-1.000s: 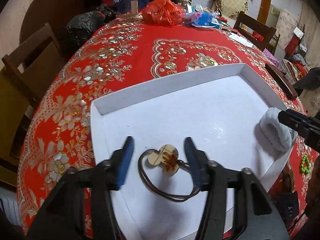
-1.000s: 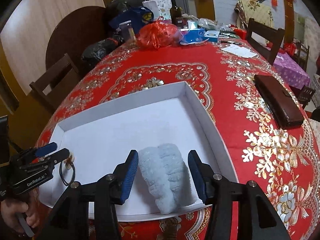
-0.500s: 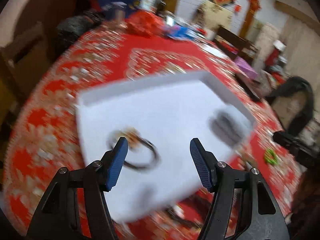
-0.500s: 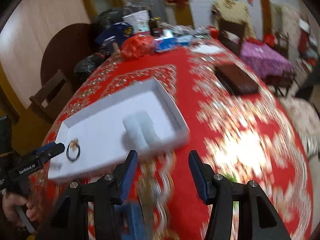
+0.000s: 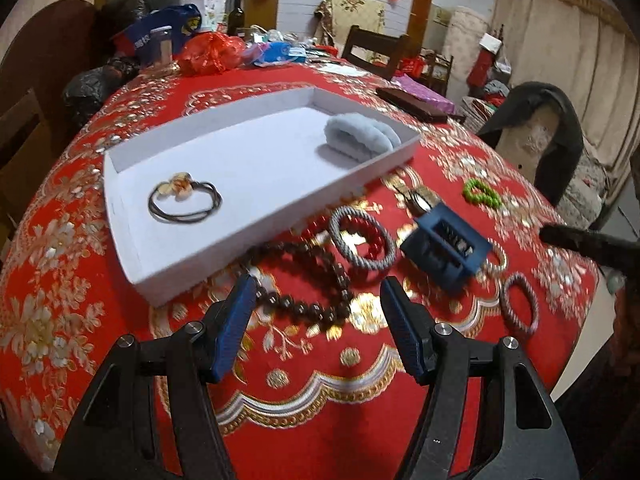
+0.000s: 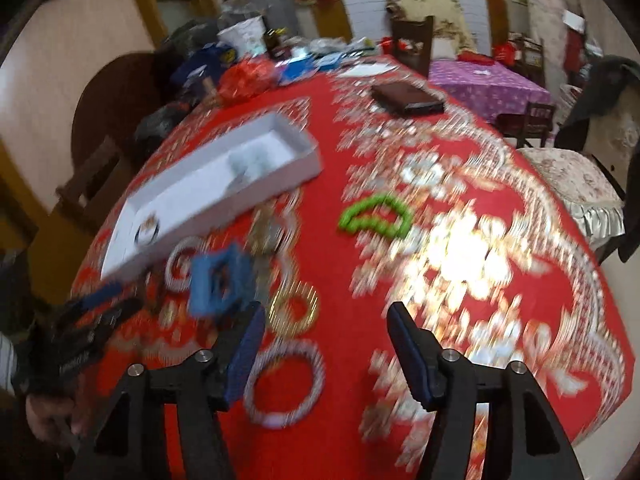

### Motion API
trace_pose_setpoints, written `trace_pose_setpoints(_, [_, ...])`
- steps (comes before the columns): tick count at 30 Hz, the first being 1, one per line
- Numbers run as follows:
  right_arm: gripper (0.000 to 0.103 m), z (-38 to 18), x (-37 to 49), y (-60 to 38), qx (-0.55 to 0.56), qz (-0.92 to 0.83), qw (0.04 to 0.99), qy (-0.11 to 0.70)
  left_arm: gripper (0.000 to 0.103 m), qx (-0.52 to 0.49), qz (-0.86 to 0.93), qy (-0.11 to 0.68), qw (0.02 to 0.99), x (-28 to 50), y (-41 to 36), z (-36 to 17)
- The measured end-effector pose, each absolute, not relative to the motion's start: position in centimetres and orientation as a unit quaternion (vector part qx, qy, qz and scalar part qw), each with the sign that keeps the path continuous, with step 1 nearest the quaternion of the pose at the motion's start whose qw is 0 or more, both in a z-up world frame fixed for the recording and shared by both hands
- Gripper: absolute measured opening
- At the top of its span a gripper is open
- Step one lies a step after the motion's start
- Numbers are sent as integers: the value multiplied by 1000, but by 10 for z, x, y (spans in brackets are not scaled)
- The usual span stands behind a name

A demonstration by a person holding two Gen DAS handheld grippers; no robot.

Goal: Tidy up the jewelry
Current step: 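Grasp the grey-purple beaded bracelet with the right tool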

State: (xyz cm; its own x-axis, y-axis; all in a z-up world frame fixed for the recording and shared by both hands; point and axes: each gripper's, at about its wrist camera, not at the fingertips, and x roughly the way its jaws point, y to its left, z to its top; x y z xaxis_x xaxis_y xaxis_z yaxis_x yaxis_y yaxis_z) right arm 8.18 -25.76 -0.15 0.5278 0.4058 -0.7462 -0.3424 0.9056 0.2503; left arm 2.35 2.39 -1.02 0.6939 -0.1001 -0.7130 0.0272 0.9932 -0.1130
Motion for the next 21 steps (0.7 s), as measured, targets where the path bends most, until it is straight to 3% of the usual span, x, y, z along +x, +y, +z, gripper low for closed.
trace_pose_setpoints(4, [70,-11,60,-240,13,238,863,445,65,-61,-43,392,917,21,25,-23])
trace_pose_setpoints(8, [71,-28,51,-221,-30,246,851,463,65,-90,-44,392,915,22,35,-25])
trace_pose_setpoints(13, [87,-45,44,-203,-108,241,858,441,65,-110,-35,409,905,24,42,-31])
trace_pose_setpoints(15, [86,-47,47,-208,-102,241,862,434,65,-105,-37,410,905,24,40,-31])
trace_pose_setpoints(16, [75,-47,48,-211,-102,238,865,429,65,-103,-38,410,905,23,39,-31])
trace_pose_setpoints(17, [54,-46,48,-215,-98,238,868,425,65,-102,-38,411,905,23,39,-31])
trace_pose_setpoints(19, [37,-43,47,-220,-92,236,870,423,65,-103,-39,410,905,23,39,-30])
trace_pose_setpoints(20, [22,-43,47,-223,-90,233,872,421,65,-103,-39,410,905,23,39,-30])
trace_pose_setpoints(21, [14,-43,46,-225,-89,232,872,421,65,-101,-38,411,905,23,39,-30])
